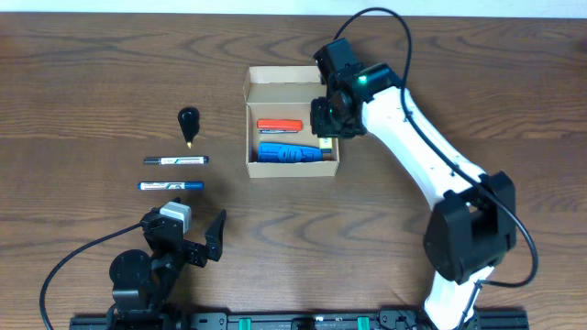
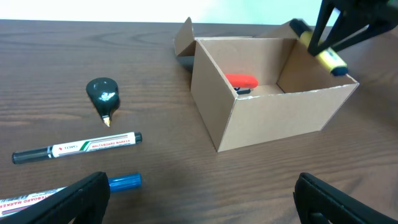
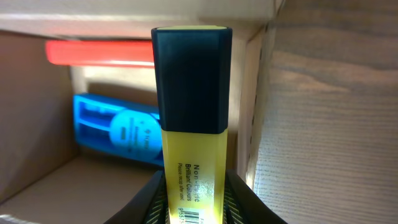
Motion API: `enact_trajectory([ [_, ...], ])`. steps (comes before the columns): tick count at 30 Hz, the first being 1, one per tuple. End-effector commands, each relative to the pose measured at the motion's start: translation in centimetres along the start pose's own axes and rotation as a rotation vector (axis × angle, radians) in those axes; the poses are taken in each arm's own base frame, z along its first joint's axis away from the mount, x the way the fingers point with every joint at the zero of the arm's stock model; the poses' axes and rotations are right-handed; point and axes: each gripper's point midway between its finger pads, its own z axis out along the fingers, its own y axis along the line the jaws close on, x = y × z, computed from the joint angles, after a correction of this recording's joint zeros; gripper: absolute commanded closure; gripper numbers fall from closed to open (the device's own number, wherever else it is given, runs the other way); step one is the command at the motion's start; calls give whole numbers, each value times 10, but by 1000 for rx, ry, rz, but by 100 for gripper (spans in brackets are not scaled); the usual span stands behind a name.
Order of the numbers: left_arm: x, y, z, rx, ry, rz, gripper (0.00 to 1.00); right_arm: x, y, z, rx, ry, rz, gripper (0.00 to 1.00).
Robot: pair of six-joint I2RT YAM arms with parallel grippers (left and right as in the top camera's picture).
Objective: Pack container
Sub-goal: 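Lower the yellow highlighter into the box and open the right gripper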
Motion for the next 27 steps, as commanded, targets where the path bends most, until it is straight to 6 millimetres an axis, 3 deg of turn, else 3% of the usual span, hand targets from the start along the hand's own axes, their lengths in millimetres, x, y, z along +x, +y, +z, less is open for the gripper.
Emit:
enact_trajectory([
  [1,8,-1,2,16,14,-6,5,1,-3,1,19,7,-22,74],
  [6,8,-1,2,16,14,-6,5,3,-4,1,22,13,-23,70],
  [9,8,-1,2,16,14,-6,5,3,-4,1,22,13,-22,53],
  [15,8,-1,2,16,14,-6,5,-1,1,-12,3,-7,-19,52],
  [17,8,-1,2,16,14,-6,5,-4,5,-30,-16,-29,-21,53],
  [21,8,-1,2,16,14,-6,4,-6,10,-86,-55,-116,-53,50],
  [27,8,-1,2,16,14,-6,5,22,1,-149,-75,-176,-125,49],
])
